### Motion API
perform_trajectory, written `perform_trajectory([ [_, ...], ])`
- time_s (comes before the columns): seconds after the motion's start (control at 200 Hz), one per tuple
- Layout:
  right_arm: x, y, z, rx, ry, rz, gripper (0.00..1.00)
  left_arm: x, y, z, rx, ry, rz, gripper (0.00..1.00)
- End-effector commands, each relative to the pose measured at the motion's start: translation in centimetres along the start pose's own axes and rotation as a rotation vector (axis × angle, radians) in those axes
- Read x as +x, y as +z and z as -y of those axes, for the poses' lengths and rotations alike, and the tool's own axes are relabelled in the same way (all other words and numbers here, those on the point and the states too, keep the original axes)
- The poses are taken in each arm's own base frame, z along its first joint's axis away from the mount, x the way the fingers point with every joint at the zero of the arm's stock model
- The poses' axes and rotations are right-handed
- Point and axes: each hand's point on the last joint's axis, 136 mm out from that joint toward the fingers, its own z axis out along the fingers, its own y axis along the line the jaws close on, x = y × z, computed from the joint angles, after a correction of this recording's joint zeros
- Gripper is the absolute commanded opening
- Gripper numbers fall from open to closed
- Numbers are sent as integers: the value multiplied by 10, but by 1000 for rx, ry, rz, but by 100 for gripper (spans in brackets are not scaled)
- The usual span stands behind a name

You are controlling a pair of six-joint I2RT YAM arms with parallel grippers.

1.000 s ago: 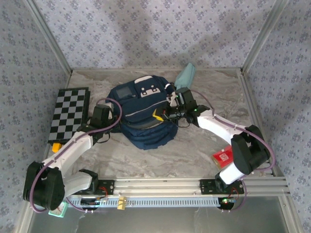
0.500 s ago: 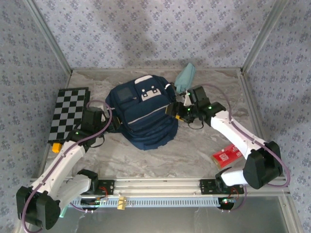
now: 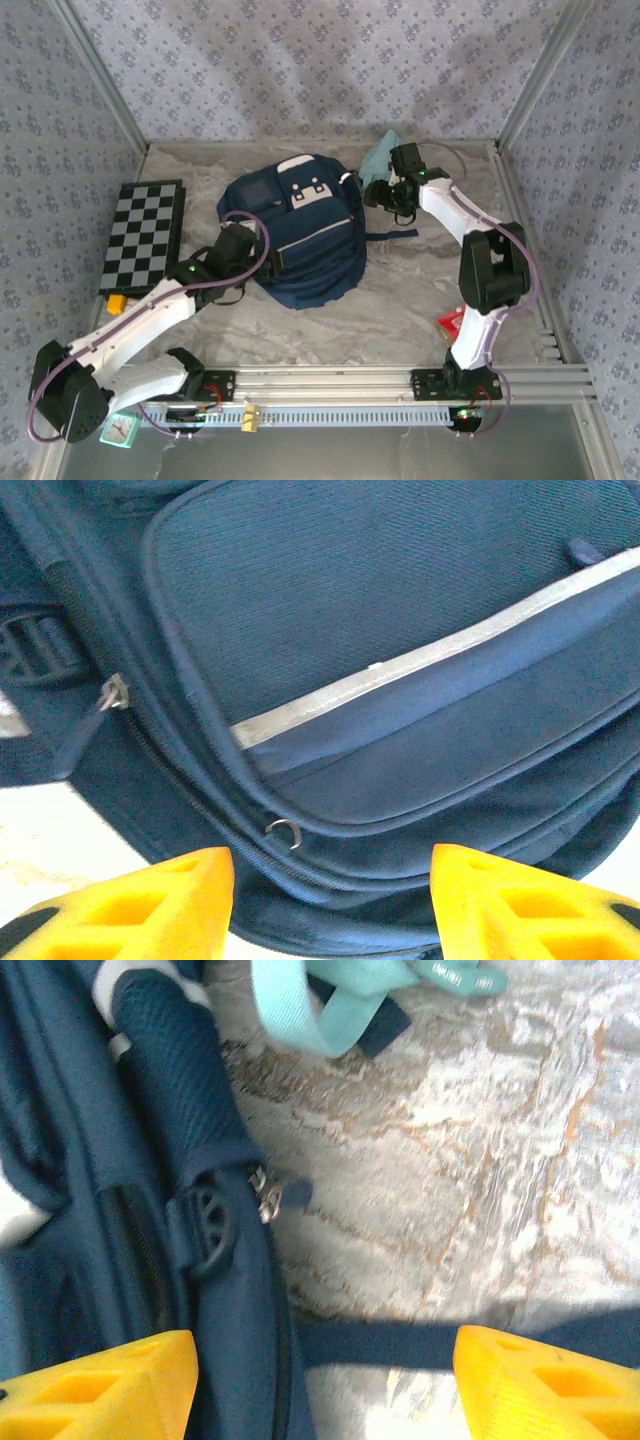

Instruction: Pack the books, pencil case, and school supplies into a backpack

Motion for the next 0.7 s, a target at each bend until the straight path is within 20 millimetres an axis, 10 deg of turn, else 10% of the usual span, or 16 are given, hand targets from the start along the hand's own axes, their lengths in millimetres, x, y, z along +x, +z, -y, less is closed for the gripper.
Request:
perform_trajectory([
  [0.0, -26, 4, 12, 57, -19, 35, 70, -22, -2, 16, -6, 39, 75, 54],
  [0.305, -86, 50, 22, -22, 24, 97, 70, -25, 15, 31, -14, 114, 68, 53],
  [0.695, -116, 98, 21, -73, 47, 90, 65, -34, 19, 29, -52, 160, 99, 53],
])
